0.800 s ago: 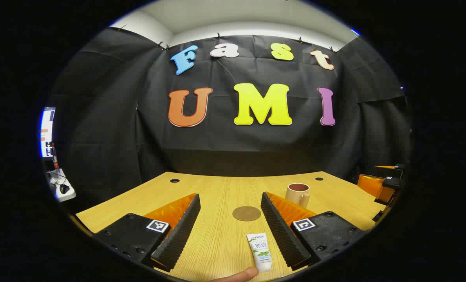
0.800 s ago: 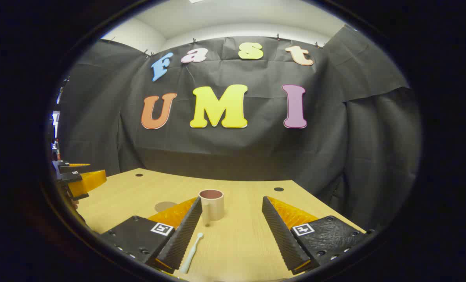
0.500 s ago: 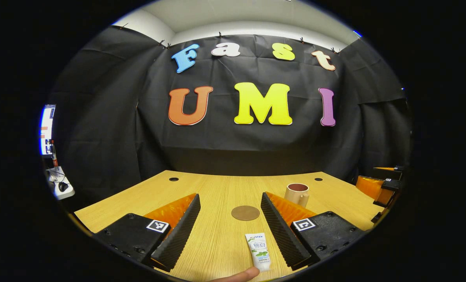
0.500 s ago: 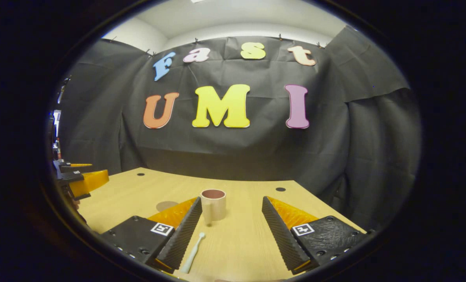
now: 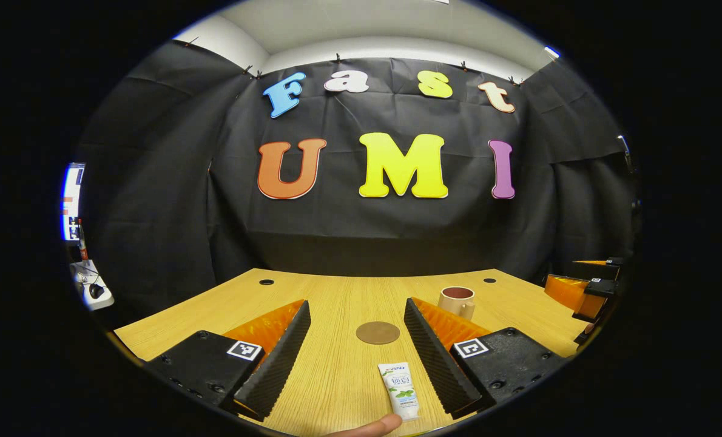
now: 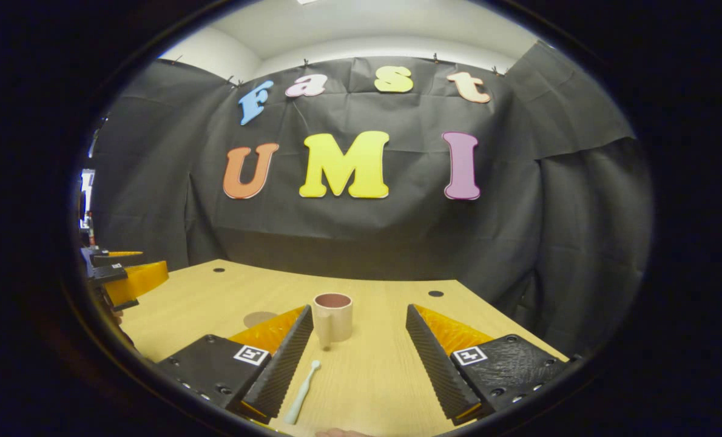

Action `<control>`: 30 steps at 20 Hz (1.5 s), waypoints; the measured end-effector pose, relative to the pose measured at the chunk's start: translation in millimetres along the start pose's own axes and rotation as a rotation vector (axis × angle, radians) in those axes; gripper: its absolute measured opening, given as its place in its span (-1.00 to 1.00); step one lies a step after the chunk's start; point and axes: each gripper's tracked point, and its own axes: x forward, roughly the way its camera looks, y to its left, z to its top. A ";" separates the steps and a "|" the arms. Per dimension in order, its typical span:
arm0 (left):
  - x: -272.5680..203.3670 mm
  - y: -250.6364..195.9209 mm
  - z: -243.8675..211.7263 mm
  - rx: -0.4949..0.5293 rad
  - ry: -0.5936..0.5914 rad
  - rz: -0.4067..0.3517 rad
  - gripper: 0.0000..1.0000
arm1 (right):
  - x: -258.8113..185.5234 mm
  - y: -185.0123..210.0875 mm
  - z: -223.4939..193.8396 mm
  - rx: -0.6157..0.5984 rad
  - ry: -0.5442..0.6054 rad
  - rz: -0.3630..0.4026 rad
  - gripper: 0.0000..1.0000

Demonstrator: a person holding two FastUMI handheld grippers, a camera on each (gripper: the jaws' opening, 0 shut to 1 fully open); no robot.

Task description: Put the toothbrush and toothpaste on the desktop into the cup, then pick up the cup and place it on the coaster on the desktop.

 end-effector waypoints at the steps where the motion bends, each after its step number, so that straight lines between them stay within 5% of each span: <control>1: -0.1 0.1 -0.2 -0.001 0.000 -0.001 0.97 | 0.0 -2.1 0.1 -0.001 -0.005 -0.011 0.88; 10: -0.9 -0.7 -10.0 -0.008 0.008 -0.014 0.97 | 14.4 16.8 -35.3 -0.034 0.095 0.019 0.91; 22: 2.6 3.6 -39.0 -0.016 0.069 -0.015 0.97 | 28.5 76.3 -154.2 0.027 0.493 0.139 0.96; 29: 5.5 0.3 -72.2 -0.085 0.183 -0.023 0.97 | 22.8 84.1 -173.0 0.063 0.572 0.146 0.35; 30: 5.1 0.5 -75.7 -0.086 0.193 -0.025 0.98 | 23.0 86.0 -175.6 0.067 0.585 0.153 0.07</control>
